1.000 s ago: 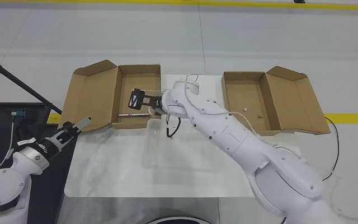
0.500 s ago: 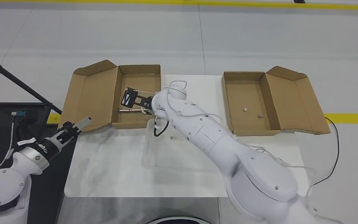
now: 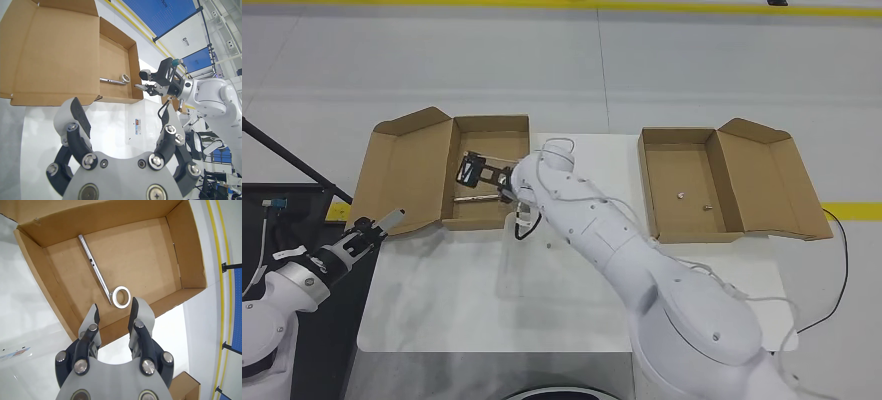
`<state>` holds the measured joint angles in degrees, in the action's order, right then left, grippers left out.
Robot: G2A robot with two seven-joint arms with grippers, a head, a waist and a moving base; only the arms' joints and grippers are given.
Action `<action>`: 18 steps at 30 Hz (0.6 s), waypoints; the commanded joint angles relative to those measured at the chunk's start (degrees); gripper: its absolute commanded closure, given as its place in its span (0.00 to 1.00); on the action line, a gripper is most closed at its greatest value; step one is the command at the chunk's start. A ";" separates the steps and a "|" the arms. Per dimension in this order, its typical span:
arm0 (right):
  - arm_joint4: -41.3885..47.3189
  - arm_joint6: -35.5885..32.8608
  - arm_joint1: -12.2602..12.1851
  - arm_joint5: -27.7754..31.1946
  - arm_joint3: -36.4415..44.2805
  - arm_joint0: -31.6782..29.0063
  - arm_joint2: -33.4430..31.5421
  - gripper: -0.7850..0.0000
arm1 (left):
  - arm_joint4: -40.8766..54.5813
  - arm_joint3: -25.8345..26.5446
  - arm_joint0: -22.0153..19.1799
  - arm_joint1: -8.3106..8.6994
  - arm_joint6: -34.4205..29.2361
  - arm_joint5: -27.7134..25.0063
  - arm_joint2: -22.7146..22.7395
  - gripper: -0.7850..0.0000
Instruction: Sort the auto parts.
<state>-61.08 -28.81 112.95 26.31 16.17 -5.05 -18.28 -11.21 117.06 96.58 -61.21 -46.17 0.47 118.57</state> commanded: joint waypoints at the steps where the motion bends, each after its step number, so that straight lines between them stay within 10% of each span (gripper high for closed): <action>1: -0.43 0.20 0.13 -0.12 -0.05 0.70 -0.16 0.52 | 0.00 0.00 0.00 0.00 0.00 0.00 0.00 0.00; 18: -7.23 9.38 -6.57 -2.70 14.29 1.70 -4.67 0.18 | 0.00 0.00 0.00 0.00 0.00 0.00 0.00 0.00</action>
<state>-67.74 -19.39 107.38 24.10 28.01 -2.71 -22.34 -11.21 117.06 96.58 -61.21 -46.17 0.47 118.57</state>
